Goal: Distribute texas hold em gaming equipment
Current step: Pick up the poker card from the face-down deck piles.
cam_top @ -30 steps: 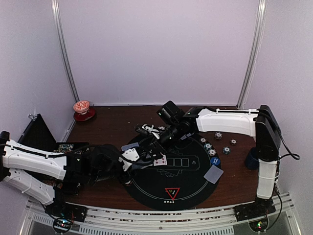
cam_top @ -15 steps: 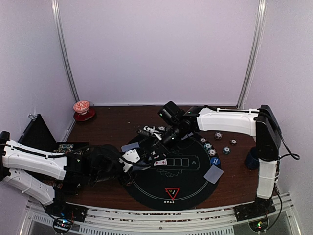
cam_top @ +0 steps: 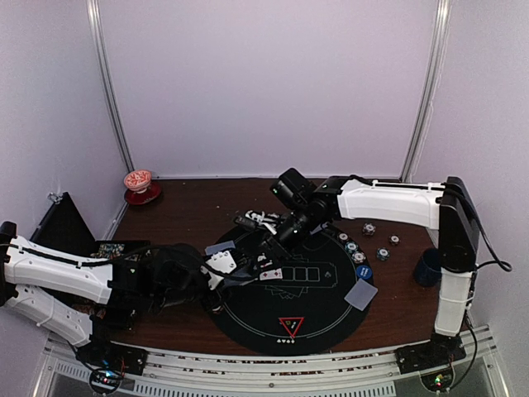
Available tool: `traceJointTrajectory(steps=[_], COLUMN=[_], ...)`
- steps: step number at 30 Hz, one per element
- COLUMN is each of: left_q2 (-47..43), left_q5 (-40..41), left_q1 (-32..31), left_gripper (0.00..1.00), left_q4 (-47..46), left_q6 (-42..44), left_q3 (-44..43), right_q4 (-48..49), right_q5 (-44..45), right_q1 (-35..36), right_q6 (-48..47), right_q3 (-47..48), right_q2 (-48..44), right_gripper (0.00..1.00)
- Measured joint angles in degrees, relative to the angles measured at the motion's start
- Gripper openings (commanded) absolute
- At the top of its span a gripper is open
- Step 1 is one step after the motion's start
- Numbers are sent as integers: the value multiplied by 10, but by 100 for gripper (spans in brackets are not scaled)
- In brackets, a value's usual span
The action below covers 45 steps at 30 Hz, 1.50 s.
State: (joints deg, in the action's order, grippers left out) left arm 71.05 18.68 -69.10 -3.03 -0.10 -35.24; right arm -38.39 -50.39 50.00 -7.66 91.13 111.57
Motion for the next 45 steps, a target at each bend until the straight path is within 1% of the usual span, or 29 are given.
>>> traceJointTrajectory(steps=[1,2,8,10,12,14,15,16,17,20,31,38,40,43,45], left_q2=[0,0,0,0,0,0,0,0,0,1,3,5,7,7,7], left_q5=[0,1,4,5,5,5,5,5,6,6,6,6,6,6,6], left_q1=[0,0,0,0,0,0,0,0,0,0,0,0,0,0,0], left_gripper=[54,54,54,54,54,54,54,54,54,54,54,54,54,54,54], left_q4=[0,0,0,0,0,0,0,-1,-1,-1,-2,-2,-2,-2,-2], left_q6=[0,0,0,0,0,0,0,0,0,0,0,0,0,0,0], left_q3=[0,0,0,0,0,0,0,0,0,0,0,0,0,0,0], right_q4=[0,0,0,-2,-3,-5,-5,-6,-7,-8,14,27,28,31,32], right_q5=[1,1,0,-2,-5,-9,-12,-13,-15,-22,-23,-23,-23,-23,-20], right_q1=[0,0,-9,-12,-16,-17,-18,-19,-19,-19,-18,-8,-5,0,3], right_q6=[2,2,2,2,2,3,3,3,5,5,23,33,34,35,34], right_q3=[0,0,-4,-4,-4,-4,-4,-4,-4,-4,-16,-17,-17,-17,-17], right_q2=[-1,-2,-12,-13,-16,-17,-17,-17,-17,-17,-17,-16,-15,-11,-7], right_gripper=[39,34,10,5,2,3,10,20,25,31,31,28,26,20,13])
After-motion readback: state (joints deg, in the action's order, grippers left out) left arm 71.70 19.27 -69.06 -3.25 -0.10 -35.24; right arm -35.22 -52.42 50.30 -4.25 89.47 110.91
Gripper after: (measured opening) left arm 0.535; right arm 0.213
